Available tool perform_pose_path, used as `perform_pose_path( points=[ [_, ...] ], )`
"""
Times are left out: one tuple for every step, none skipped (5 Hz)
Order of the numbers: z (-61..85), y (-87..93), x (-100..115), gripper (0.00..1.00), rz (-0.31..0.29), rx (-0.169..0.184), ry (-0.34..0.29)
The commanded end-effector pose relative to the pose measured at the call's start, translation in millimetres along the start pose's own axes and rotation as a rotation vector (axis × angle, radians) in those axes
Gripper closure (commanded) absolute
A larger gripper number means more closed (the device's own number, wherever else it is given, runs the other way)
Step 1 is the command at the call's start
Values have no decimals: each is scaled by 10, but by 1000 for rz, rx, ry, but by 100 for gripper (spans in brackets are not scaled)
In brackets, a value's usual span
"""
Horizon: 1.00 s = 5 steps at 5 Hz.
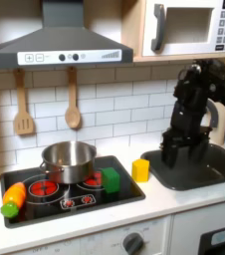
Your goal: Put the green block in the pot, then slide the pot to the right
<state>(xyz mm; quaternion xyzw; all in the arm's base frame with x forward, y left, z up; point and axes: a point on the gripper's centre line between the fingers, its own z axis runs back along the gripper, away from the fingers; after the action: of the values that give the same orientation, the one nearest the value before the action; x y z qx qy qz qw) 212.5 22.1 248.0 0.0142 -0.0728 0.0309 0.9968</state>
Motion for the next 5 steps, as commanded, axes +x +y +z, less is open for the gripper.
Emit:
perform_pose_path(
  points=[
    [-53, 128, 298, 0, 25, 13, -11],
    [-89, 182, 405, 0, 27, 17, -14],
    [-114, 269, 498, 0, 38, 25, -15],
    [-127, 362, 584, 0, 48, 29, -17],
    [-155, 476, 675, 0, 59, 37, -14]
  ],
)
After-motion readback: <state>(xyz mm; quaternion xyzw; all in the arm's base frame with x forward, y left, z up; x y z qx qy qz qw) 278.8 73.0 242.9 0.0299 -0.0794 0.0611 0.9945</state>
